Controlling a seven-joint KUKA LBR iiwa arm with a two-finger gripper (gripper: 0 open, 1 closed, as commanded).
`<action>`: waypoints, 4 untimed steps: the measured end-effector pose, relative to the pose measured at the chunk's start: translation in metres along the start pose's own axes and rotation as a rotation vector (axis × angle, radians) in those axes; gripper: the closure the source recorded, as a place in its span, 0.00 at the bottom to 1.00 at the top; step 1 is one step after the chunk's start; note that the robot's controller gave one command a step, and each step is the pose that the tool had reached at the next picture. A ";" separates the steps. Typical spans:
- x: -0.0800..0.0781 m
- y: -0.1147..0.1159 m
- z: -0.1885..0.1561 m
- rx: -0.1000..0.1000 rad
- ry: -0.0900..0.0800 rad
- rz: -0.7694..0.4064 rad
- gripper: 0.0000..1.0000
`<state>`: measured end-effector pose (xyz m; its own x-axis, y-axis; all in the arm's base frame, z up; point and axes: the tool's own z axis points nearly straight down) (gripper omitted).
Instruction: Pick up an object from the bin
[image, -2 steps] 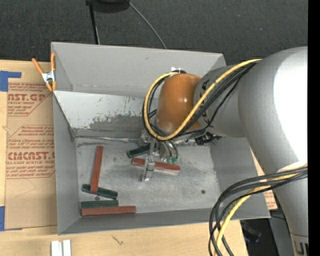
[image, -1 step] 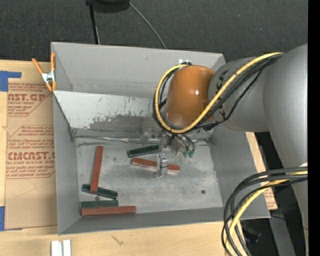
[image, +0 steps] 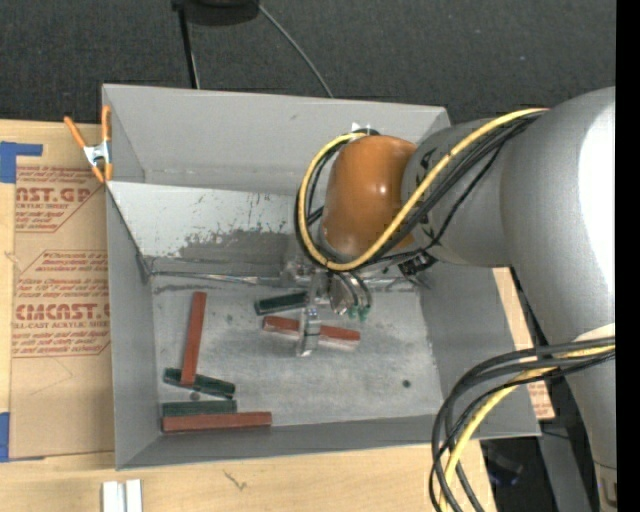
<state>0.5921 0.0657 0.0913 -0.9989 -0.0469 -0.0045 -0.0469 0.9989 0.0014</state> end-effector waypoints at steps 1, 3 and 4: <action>0.019 -0.012 0.020 0.001 0.003 -0.059 0.00; 0.009 -0.020 0.021 0.000 0.002 0.064 1.00; 0.009 -0.020 0.021 0.000 0.002 0.064 1.00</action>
Offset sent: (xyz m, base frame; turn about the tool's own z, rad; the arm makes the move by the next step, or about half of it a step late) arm -0.0083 -0.0210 -0.0213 0.0644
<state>0.5842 0.0456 0.0704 -0.9999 0.0171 -0.0023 0.0171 0.9999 0.0015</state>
